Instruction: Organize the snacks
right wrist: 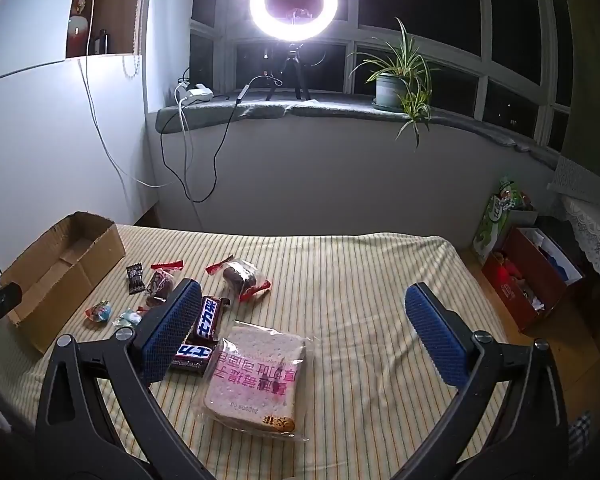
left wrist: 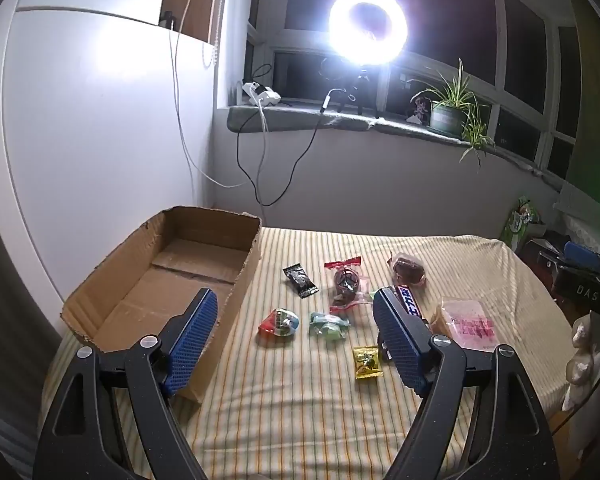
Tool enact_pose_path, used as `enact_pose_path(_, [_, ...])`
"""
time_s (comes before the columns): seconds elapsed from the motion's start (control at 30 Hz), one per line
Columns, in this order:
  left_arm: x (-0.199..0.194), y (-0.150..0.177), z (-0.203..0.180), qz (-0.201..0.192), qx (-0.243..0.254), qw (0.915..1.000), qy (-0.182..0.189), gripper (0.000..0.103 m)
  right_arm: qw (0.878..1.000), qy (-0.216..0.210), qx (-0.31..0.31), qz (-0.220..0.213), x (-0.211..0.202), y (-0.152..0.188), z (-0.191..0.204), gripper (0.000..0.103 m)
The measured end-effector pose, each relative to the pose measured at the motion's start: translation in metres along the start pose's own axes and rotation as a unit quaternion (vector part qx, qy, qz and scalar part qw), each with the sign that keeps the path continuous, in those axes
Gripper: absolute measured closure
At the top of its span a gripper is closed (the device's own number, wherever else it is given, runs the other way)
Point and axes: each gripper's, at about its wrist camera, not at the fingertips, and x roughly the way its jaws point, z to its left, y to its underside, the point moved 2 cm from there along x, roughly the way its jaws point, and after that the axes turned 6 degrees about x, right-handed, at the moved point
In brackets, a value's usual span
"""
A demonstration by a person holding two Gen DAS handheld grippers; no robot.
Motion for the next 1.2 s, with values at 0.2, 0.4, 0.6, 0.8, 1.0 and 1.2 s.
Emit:
enact_pose_path(0.2, [0.0003, 0.0005, -0.0004, 0.0, 0.0, 1.0, 0.0, 0.023, 1.0, -0.002, 0.002, 0.006, 0.0037, 0.0024, 0.0006, 0.0])
enact_pose_path(0.4, [0.0004, 0.0005, -0.004, 0.0, 0.002, 1.0, 0.002, 0.023, 1.0, -0.004, 0.002, 0.007, 0.0051, 0.004, 0.0018, 0.0])
enact_pose_path(0.6, [0.0004, -0.0003, -0.0047, 0.001, 0.003, 1.0, 0.003, 0.023, 1.0, -0.003, 0.001, 0.007, 0.0051, 0.0046, 0.0016, 0.0])
enact_pose_path(0.8, [0.0006, 0.0, -0.005, 0.002, 0.003, 1.0, 0.004, 0.023, 1.0, -0.004, 0.002, 0.007, 0.0061, 0.0058, 0.0016, 0.0])
enact_pose_path(1.0, [0.0015, -0.0008, -0.0039, 0.002, 0.003, 1.0, 0.004, 0.023, 1.0, -0.003, 0.001, 0.008, 0.0068, 0.0064, 0.0016, 0.0])
enact_pose_path(1.2, [0.0019, -0.0008, -0.005, 0.003, 0.003, 1.0, 0.004, 0.023, 1.0, -0.003, 0.002, 0.008, 0.0071, 0.0079, 0.0015, 0.0])
